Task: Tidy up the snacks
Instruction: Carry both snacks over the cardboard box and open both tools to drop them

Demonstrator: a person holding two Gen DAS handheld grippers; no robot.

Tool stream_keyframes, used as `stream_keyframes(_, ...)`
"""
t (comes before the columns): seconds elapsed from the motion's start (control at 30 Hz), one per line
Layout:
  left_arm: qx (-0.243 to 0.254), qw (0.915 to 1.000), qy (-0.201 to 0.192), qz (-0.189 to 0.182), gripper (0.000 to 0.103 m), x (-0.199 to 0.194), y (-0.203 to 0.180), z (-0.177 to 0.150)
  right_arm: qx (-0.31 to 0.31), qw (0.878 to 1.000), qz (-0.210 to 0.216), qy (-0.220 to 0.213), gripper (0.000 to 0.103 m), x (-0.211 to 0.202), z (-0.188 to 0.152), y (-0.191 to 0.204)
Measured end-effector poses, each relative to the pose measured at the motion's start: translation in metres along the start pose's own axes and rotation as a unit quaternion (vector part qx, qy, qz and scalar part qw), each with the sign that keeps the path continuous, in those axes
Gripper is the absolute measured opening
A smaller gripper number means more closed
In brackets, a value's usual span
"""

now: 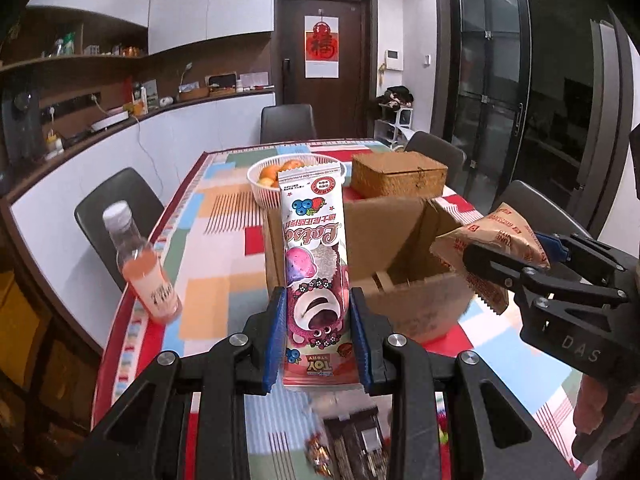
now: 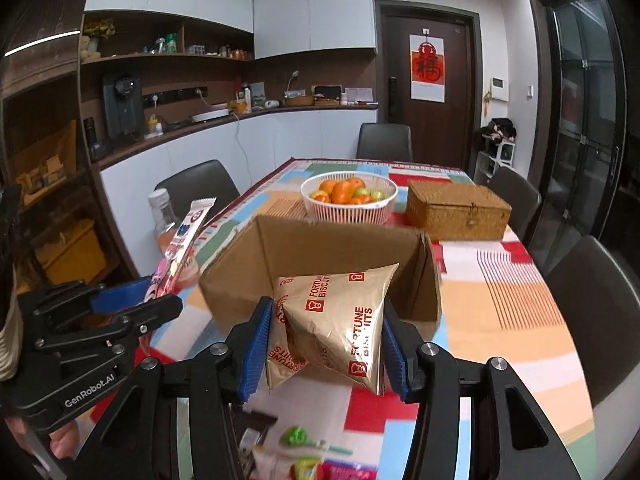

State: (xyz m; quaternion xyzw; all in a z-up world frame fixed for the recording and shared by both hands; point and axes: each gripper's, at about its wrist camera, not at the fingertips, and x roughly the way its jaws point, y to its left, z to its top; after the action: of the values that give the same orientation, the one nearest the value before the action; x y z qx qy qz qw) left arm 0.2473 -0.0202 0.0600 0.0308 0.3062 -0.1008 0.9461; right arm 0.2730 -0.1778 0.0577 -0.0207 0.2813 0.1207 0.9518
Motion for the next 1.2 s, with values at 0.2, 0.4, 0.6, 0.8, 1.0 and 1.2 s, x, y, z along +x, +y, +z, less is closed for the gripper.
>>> stream_keyframes(0.2,0.008,0.9999,0.012,-0.004,0.030,0.023,0.002,0.029,-0.005,1.000,0.006,0.007,0.051,0.022,0.027,-0.008)
stream_keyframes(0.4,0.013,0.9992,0.038,0.001,0.030,0.053,0.000,0.047,-0.002,1.000,0.002,0.022,0.051,0.043,0.037,-0.016)
stream_keyframes(0.6,0.011,0.9979,0.062,0.012,0.032,0.080,-0.001,0.057,0.000,0.999,-0.009,0.032,0.051,0.062,0.044,-0.022)
stream_keyframes(0.8,0.012,0.9982,0.055,0.021,0.060,0.075,-0.002,0.056,0.003,0.999,-0.024,0.040,0.068,0.068,0.045,-0.026)
stream_keyframes(1.0,0.018,0.9992,0.031,0.018,0.073,0.042,-0.008,0.038,0.000,0.999,-0.028,0.030,0.073,0.043,0.031,-0.025)
stream_keyframes(1.2,0.020,0.9996,0.016,0.007,0.082,0.007,-0.018,0.011,-0.016,0.999,-0.041,0.001,0.075,0.003,0.009,-0.013)
